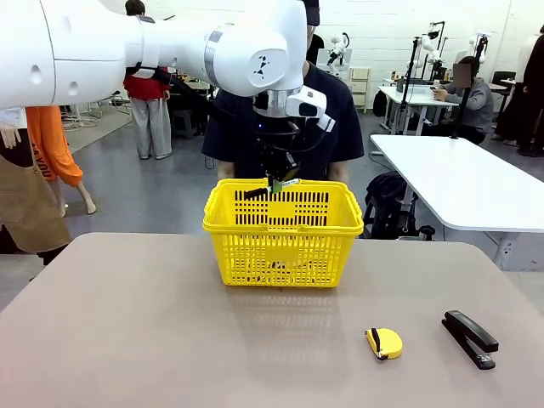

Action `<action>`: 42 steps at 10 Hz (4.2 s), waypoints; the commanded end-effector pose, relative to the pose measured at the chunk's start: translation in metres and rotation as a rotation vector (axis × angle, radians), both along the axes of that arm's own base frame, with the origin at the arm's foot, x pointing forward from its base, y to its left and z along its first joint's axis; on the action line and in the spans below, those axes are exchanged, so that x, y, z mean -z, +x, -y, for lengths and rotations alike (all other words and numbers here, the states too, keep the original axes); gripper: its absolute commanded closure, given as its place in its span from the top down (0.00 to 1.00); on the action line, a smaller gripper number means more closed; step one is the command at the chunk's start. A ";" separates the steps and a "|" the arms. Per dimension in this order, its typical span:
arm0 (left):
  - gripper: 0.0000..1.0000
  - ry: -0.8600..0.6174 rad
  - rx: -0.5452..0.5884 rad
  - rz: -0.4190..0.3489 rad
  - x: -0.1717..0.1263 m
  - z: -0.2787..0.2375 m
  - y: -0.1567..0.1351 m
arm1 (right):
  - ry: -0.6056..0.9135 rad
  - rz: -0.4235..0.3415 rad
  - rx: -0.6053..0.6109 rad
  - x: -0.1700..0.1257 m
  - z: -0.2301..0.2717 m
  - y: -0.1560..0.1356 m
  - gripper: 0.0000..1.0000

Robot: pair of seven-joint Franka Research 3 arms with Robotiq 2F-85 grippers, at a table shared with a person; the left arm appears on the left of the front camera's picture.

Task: Place the items the person wants into the basket.
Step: Pick up the item the person points to and place it in the Market Basket.

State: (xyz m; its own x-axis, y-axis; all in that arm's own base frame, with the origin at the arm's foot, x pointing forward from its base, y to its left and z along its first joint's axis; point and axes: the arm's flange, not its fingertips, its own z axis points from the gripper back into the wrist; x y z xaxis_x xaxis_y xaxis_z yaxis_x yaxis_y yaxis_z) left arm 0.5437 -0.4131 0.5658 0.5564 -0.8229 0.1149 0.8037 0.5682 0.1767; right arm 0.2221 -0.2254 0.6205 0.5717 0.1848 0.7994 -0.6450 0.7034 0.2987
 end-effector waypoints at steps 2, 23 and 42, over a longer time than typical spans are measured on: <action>0.12 -0.004 -0.012 0.010 0.005 -0.005 0.003 | 0.032 0.030 -0.015 -0.001 0.000 0.003 1.00; 1.00 -0.024 0.297 -0.179 0.113 -0.002 0.084 | 0.032 0.030 -0.015 -0.001 0.000 0.003 1.00; 1.00 -0.372 0.085 0.104 0.017 -0.314 -0.147 | 0.032 0.030 -0.015 -0.001 0.000 0.003 1.00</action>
State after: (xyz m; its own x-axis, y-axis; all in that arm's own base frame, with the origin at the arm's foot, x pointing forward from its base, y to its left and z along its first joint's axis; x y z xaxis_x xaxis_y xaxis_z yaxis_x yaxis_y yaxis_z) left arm 0.3820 -0.0973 0.5423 0.4633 -0.7533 0.4667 0.8371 0.5449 0.0485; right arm 0.2233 -0.2254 0.6202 0.5708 0.1775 0.8017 -0.6451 0.7010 0.3041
